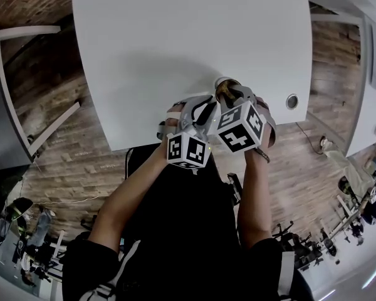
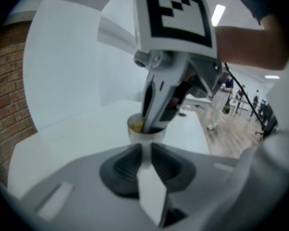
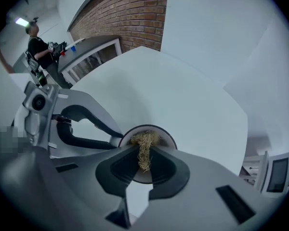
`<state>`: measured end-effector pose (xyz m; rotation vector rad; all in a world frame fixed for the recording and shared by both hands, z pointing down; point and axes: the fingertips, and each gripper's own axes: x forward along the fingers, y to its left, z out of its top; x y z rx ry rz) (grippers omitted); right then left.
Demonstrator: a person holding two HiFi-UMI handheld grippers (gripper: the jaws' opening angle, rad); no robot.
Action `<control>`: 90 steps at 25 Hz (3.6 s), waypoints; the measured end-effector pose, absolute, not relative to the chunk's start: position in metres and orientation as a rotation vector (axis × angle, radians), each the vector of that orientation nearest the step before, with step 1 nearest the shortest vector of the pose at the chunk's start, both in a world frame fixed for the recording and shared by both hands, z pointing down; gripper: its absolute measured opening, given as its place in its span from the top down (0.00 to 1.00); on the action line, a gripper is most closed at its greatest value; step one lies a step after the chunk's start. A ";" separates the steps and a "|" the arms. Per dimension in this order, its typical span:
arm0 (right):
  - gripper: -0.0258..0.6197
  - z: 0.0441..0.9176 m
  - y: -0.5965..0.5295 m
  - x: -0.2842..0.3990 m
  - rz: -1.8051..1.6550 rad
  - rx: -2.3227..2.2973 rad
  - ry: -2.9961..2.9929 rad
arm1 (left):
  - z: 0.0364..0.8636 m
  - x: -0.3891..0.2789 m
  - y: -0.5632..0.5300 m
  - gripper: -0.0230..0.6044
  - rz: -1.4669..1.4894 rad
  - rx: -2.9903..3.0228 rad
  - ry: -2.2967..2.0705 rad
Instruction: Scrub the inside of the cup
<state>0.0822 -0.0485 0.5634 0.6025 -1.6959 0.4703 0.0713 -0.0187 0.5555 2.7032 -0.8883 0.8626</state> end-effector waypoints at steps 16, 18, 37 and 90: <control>0.90 0.538 -0.036 0.087 0.621 0.717 -1.775 | 0.556 0.072 -0.016 0.86 0.855 2.701 -0.885; 0.90 0.547 -0.039 0.085 0.619 0.710 -1.750 | 0.556 0.071 -0.016 0.86 0.847 2.702 -0.886; 0.90 0.541 -0.048 0.077 0.890 0.763 -1.917 | 0.556 0.069 -0.018 0.86 0.861 2.694 -0.896; 0.90 0.321 0.025 0.152 0.450 1.895 -2.414 | 0.294 0.004 0.004 0.96 0.075 2.781 -1.419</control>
